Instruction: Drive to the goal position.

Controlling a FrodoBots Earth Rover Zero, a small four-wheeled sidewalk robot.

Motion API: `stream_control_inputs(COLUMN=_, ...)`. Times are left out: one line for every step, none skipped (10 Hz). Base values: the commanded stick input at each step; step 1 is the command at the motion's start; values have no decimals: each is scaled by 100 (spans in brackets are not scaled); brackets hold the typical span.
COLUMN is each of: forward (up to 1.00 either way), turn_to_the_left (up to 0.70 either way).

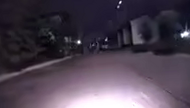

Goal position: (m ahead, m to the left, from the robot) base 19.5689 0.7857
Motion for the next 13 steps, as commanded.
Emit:
stream_control_inputs(forward=100, turn_to_the_left=0)
stream_control_inputs(forward=100, turn_to_the_left=0)
stream_control_inputs(forward=100, turn_to_the_left=-1)
stream_control_inputs(forward=100, turn_to_the_left=-23)
stream_control_inputs(forward=100, turn_to_the_left=-40)
stream_control_inputs(forward=100, turn_to_the_left=-32)
stream_control_inputs(forward=100, turn_to_the_left=-1)
stream_control_inputs(forward=100, turn_to_the_left=0)
stream_control_inputs(forward=100, turn_to_the_left=0)
stream_control_inputs(forward=100, turn_to_the_left=0)
stream_control_inputs(forward=100, turn_to_the_left=0)
stream_control_inputs(forward=100, turn_to_the_left=0)
stream_control_inputs(forward=100, turn_to_the_left=0)
